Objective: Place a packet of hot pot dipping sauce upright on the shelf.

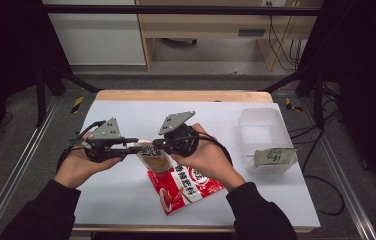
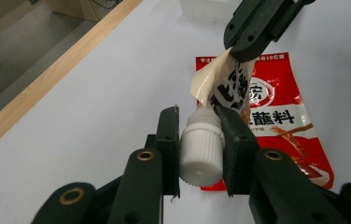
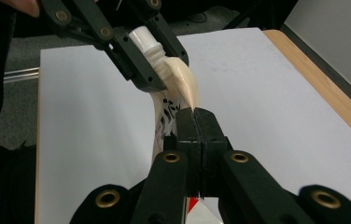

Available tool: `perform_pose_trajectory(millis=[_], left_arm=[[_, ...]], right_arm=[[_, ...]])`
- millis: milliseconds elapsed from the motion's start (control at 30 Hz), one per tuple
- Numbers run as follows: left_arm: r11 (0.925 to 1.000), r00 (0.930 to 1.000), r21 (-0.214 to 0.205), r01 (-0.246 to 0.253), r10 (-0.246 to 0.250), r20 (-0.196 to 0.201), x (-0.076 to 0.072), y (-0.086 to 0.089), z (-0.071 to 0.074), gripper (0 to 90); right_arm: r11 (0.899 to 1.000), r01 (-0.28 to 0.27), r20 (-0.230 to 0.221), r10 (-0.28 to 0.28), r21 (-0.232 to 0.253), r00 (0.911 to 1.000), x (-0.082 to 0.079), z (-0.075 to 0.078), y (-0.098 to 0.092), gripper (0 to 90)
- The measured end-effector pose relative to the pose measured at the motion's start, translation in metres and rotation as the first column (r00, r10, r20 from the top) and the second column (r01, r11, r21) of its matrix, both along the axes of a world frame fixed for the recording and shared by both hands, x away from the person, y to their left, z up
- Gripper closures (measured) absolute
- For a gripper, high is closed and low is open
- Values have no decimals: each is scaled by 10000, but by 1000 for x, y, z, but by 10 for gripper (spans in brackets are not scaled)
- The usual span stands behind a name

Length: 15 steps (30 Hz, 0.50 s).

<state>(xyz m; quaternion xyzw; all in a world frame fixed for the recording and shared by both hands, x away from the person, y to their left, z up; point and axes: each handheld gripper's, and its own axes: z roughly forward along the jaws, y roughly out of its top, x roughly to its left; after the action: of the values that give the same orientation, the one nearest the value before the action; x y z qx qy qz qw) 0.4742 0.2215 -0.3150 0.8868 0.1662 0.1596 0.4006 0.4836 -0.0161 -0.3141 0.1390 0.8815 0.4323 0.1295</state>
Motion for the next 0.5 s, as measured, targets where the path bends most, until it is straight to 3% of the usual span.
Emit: perform_pose_trajectory(millis=[200,367,500], left_arm=[[9969,9991,690,367,-379,175,-7,-13,18,733],[9952,9985,833,513,-526,142,-8,-16,26,735],[9904,9979,1246,597,-622,167,-8,-18,28,736]], right_arm=[[9989,78,189,-70,-456,9998,-4,7,-3,894],[9982,-31,308,50,-595,9995,-7,13,-5,877],[9943,-135,425,180,-1056,9989,-8,17,-7,751]])
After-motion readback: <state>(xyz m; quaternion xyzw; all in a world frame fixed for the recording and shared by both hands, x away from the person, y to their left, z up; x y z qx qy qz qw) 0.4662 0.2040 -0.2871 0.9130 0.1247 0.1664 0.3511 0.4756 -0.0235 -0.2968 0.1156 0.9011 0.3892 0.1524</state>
